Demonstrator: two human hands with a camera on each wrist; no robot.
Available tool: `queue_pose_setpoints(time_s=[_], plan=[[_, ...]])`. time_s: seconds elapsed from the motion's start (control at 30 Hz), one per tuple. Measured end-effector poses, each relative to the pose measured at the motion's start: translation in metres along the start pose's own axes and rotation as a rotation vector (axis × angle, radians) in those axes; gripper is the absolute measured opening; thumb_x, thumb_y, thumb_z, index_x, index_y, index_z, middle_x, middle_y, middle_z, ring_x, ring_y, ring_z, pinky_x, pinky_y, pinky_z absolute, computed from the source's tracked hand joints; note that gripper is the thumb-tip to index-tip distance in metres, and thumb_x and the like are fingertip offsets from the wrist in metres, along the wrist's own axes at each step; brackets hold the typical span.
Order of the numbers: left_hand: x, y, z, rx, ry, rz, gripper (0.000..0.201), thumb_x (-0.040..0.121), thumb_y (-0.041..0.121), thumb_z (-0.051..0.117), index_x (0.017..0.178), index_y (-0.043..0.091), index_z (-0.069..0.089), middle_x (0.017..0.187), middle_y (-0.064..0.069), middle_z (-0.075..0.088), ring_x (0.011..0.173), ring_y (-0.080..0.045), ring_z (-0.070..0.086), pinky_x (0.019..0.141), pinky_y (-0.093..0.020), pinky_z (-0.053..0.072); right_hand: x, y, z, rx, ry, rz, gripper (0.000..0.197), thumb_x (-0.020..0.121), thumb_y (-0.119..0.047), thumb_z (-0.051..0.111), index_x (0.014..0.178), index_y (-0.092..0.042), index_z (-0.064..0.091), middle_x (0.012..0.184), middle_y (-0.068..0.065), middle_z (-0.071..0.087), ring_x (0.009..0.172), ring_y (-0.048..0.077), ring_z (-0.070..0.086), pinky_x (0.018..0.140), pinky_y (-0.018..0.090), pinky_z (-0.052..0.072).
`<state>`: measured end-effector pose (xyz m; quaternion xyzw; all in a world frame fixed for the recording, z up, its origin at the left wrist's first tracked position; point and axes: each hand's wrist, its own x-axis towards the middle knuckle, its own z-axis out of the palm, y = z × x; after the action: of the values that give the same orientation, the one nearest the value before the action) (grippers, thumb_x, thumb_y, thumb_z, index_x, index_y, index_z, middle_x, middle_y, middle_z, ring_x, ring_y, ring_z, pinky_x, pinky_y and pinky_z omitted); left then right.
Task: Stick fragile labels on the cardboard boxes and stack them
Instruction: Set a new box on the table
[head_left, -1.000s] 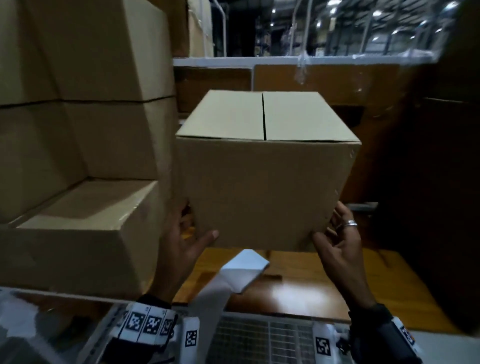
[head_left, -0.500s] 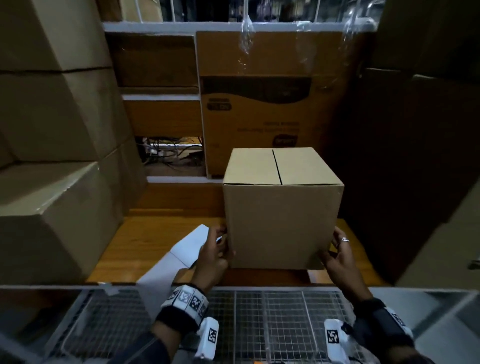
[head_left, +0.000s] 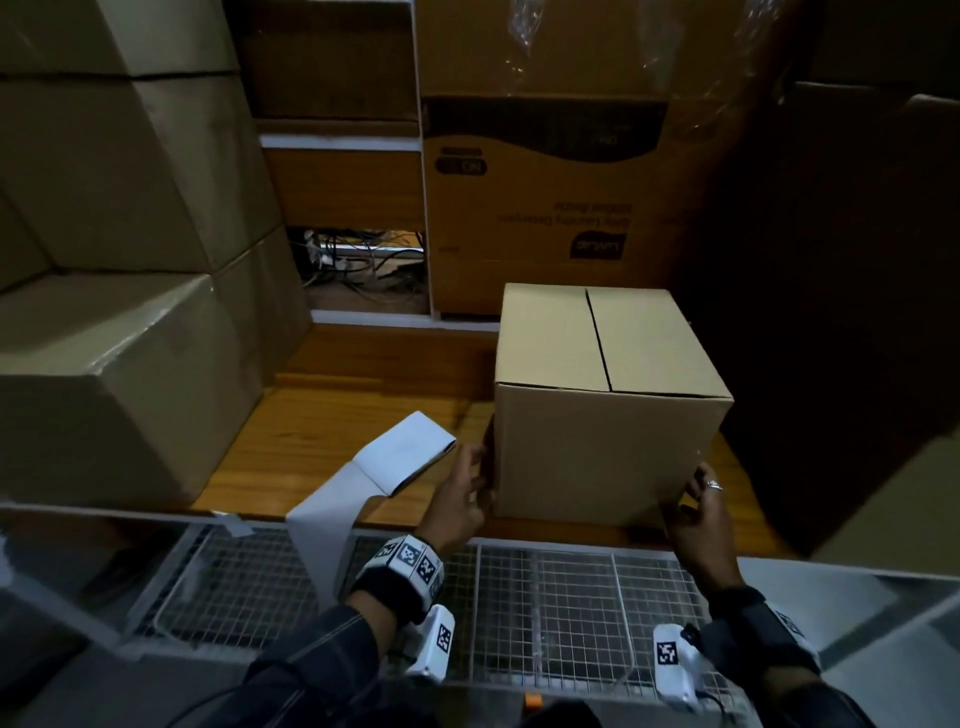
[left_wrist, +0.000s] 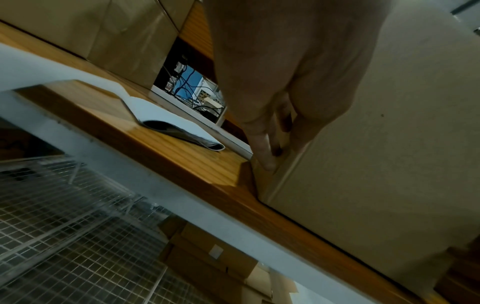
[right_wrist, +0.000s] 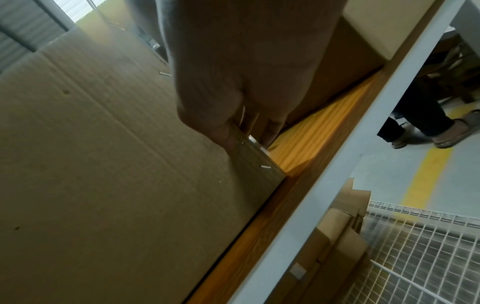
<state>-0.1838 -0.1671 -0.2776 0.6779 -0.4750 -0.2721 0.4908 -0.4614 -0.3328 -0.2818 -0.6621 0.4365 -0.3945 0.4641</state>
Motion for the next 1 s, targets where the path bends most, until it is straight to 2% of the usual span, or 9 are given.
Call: queue_pose_setpoints(time_s=[0.13, 0.2, 0.27, 0.33, 0.4, 0.5, 0.6, 0.77, 1.0], plan=[[-0.010, -0.006, -0.022, 0.107, -0.003, 0.084, 0.054, 0.099, 0.004, 0.059, 0.140, 0.035, 0.041, 0.142, 0.011, 0.050, 0.132, -0.006, 0.051, 0.103, -0.019, 0.047, -0.011, 0.006, 0.007, -0.068, 0.145, 0.018, 0.061, 0.095, -0.005, 0.069, 0.149, -0.019, 0.042, 0.142, 0.005, 0.056, 0.125, 0.022, 0.053, 0.100, 0.043, 0.049], [-0.016, -0.016, -0.043, 0.192, 0.107, 0.116, 0.045, 0.099, 0.010, 0.060, 0.140, 0.025, 0.048, 0.140, 0.003, 0.056, 0.128, -0.010, 0.055, 0.104, -0.029, 0.050, -0.028, 0.011, 0.013, -0.154, 0.264, 0.087, 0.055, 0.089, -0.001, 0.075, 0.138, -0.003, 0.050, 0.130, 0.019, 0.060, 0.114, 0.033, 0.058, 0.093, 0.042, 0.049], [-0.024, -0.033, -0.071, 0.267, 0.203, 0.140, 0.039, 0.098, 0.015, 0.061, 0.136, 0.019, 0.054, 0.134, -0.001, 0.061, 0.123, -0.015, 0.059, 0.102, -0.040, 0.052, -0.050, 0.020, 0.023, -0.250, 0.317, 0.115, 0.046, 0.090, -0.007, 0.076, 0.129, 0.003, 0.054, 0.120, 0.025, 0.062, 0.107, 0.040, 0.060, 0.086, 0.042, 0.049], [-0.033, -0.053, -0.099, 0.353, 0.259, 0.120, 0.038, 0.098, 0.017, 0.061, 0.135, 0.018, 0.055, 0.132, -0.003, 0.062, 0.122, -0.021, 0.059, 0.098, -0.043, 0.052, -0.075, 0.033, 0.036, -0.345, 0.259, 0.045, 0.031, 0.094, -0.012, 0.071, 0.120, -0.004, 0.058, 0.106, 0.019, 0.062, 0.097, 0.038, 0.061, 0.079, 0.042, 0.049], [-0.043, -0.069, -0.123, 0.430, 0.291, 0.068, 0.036, 0.099, 0.015, 0.060, 0.135, 0.019, 0.057, 0.132, -0.005, 0.062, 0.119, -0.023, 0.059, 0.093, -0.039, 0.051, -0.096, 0.043, 0.053, -0.389, 0.135, -0.034, 0.015, 0.096, -0.015, 0.068, 0.108, -0.019, 0.060, 0.093, 0.007, 0.062, 0.085, 0.031, 0.063, 0.070, 0.043, 0.053], [-0.054, -0.093, -0.150, 0.498, 0.245, 0.073, 0.034, 0.100, 0.016, 0.059, 0.134, 0.017, 0.059, 0.131, -0.006, 0.063, 0.116, -0.022, 0.061, 0.094, -0.031, 0.048, -0.121, 0.035, 0.089, -0.380, -0.084, -0.117, 0.014, 0.099, -0.023, 0.062, 0.103, -0.036, 0.060, 0.094, -0.005, 0.066, 0.083, 0.013, 0.065, 0.065, 0.038, 0.057], [-0.058, -0.118, -0.167, 0.624, 0.071, 0.080, 0.039, 0.103, 0.023, 0.054, 0.140, 0.013, 0.057, 0.145, -0.007, 0.056, 0.134, -0.025, 0.053, 0.110, -0.037, 0.044, -0.129, -0.004, 0.136, -0.383, -0.220, -0.296, 0.012, 0.098, -0.016, 0.065, 0.106, -0.026, 0.066, 0.098, -0.011, 0.064, 0.087, 0.002, 0.060, 0.068, 0.027, 0.051], [-0.064, -0.137, -0.176, 0.691, -0.099, 0.061, 0.068, 0.098, 0.054, 0.026, 0.148, 0.016, 0.052, 0.158, -0.006, 0.043, 0.148, -0.023, 0.037, 0.121, -0.044, 0.029, -0.097, -0.063, 0.229, -0.333, -0.296, -0.474, 0.014, 0.098, -0.009, 0.063, 0.109, -0.016, 0.066, 0.105, -0.005, 0.062, 0.098, 0.012, 0.059, 0.079, 0.029, 0.049], [-0.074, -0.150, -0.203, 0.732, -0.056, 0.126, 0.048, 0.104, 0.037, 0.035, 0.140, 0.018, 0.059, 0.154, -0.005, 0.049, 0.145, -0.021, 0.041, 0.123, -0.041, 0.015, -0.050, -0.092, 0.334, -0.464, -0.306, -0.496, 0.016, 0.095, -0.012, 0.063, 0.109, -0.018, 0.068, 0.108, -0.001, 0.067, 0.103, 0.021, 0.060, 0.082, 0.038, 0.050]])
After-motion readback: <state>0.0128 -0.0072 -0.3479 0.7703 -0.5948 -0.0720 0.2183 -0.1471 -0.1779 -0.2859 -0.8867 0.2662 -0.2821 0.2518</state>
